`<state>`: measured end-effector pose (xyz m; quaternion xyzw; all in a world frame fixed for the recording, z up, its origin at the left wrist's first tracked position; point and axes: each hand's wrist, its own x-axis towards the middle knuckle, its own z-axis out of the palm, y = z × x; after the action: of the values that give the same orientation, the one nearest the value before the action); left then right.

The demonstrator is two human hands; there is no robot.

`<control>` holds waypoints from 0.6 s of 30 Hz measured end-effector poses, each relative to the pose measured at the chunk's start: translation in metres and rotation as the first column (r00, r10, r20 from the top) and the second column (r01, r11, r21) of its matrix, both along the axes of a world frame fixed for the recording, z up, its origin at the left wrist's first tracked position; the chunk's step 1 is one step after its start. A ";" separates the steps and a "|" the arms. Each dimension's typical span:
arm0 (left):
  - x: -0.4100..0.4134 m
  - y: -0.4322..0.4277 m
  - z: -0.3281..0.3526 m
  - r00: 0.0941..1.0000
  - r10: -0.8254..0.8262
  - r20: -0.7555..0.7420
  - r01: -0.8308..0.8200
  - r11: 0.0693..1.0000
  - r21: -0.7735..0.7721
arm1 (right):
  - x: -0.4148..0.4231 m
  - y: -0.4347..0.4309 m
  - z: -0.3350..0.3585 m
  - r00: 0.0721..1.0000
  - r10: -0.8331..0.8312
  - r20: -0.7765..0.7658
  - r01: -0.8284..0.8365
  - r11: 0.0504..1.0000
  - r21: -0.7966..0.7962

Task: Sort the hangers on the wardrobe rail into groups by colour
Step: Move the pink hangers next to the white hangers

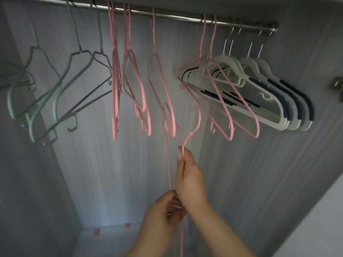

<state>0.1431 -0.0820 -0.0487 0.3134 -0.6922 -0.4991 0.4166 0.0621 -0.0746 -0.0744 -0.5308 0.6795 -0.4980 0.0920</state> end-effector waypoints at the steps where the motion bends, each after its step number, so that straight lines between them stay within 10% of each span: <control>1: 0.004 0.008 -0.025 0.996 -0.002 0.090 0.001 1.000 0.009 | -0.001 -0.008 0.005 1.000 -0.005 0.011 0.005 1.000 -0.027; 7: 0.008 0.005 -0.086 0.957 0.136 0.255 -0.098 0.983 -0.158 | -0.010 -0.040 0.039 1.000 -0.008 0.021 0.011 0.989 -0.146; 18: -0.008 -0.023 -0.040 0.971 0.223 0.085 -0.195 0.947 -0.255 | -0.014 -0.057 0.064 0.977 0.211 0.041 -0.199 0.962 -0.189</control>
<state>0.1351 -0.1053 -0.0885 0.3590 -0.7338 -0.3441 0.4629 0.0485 -0.1314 -0.0101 -0.5890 0.5689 -0.5624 0.1144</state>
